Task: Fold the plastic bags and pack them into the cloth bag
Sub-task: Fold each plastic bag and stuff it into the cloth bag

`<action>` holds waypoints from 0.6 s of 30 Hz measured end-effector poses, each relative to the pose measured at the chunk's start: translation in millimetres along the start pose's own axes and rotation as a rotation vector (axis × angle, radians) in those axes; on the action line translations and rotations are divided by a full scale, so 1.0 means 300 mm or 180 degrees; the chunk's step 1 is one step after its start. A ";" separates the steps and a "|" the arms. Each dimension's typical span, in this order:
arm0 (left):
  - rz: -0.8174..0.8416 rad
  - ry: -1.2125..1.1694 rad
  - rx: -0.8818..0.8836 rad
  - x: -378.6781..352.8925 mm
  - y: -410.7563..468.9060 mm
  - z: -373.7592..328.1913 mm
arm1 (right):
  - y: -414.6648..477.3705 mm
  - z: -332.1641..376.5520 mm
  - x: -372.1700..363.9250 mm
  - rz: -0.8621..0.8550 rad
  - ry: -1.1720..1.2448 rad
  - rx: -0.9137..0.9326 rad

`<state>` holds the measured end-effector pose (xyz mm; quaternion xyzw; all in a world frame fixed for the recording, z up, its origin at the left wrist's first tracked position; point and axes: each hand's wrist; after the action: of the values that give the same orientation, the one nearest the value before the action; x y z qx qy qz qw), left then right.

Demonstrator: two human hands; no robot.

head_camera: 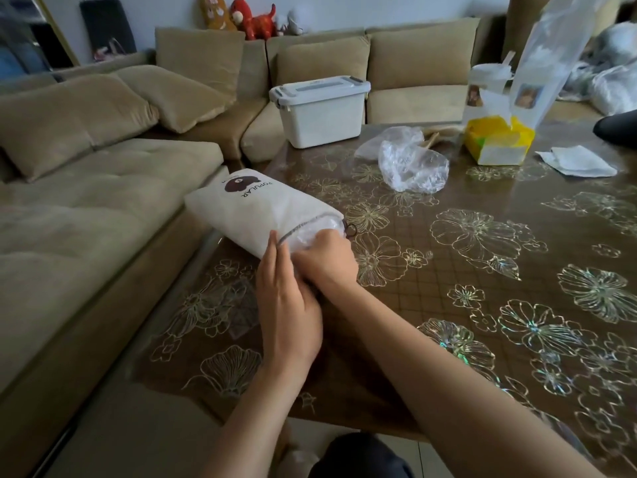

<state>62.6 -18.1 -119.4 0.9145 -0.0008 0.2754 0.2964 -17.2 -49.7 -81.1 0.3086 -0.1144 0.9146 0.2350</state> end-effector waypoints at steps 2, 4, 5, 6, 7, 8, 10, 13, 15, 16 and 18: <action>0.0061 0.0029 -0.0021 0.002 -0.002 0.001 | 0.000 -0.010 0.020 0.0280 0.0268 0.0038; 0.0125 0.0074 0.0019 0.003 -0.002 -0.001 | -0.017 -0.029 0.062 0.0709 0.1215 -0.0110; 0.0149 0.0099 0.0063 0.005 -0.004 0.001 | -0.038 -0.044 0.080 0.0910 0.1764 -0.0272; 0.0133 0.0122 0.0069 0.005 0.001 -0.003 | -0.048 -0.069 0.094 0.0936 0.2072 -0.0329; 0.0100 0.0146 0.0055 0.003 0.001 -0.002 | -0.064 -0.096 0.098 0.0738 0.1959 -0.0185; 0.0065 0.0157 0.0065 0.002 -0.002 -0.004 | -0.079 -0.124 0.099 0.0332 0.1534 0.0143; 0.0035 0.0173 0.0104 0.000 0.001 -0.001 | -0.109 -0.144 0.101 -0.0410 0.0715 0.1007; 0.0042 0.0141 0.0117 0.002 -0.003 -0.007 | -0.121 -0.129 0.079 0.0002 0.0021 0.1968; 0.0082 0.0129 0.0125 0.004 -0.002 -0.012 | -0.081 -0.120 0.054 0.0527 -0.0443 0.2022; 0.0101 0.0143 0.0139 0.004 -0.003 -0.012 | -0.062 -0.118 0.045 0.0699 -0.0601 0.1994; 0.0100 0.0170 0.0178 0.002 -0.004 -0.012 | -0.036 -0.125 0.027 0.0937 -0.0674 0.1993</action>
<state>61.5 -15.1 -117.4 0.9146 0.0004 0.3043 0.2662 -36.6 -24.1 -104.7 0.4389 0.1044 0.8923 -0.0184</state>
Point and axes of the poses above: each hand's wrist, its own y-axis towards the middle knuckle, its own x-axis out of the back of the hand, z = x × y, and after that the axes turned 2 degrees about z, right-handed
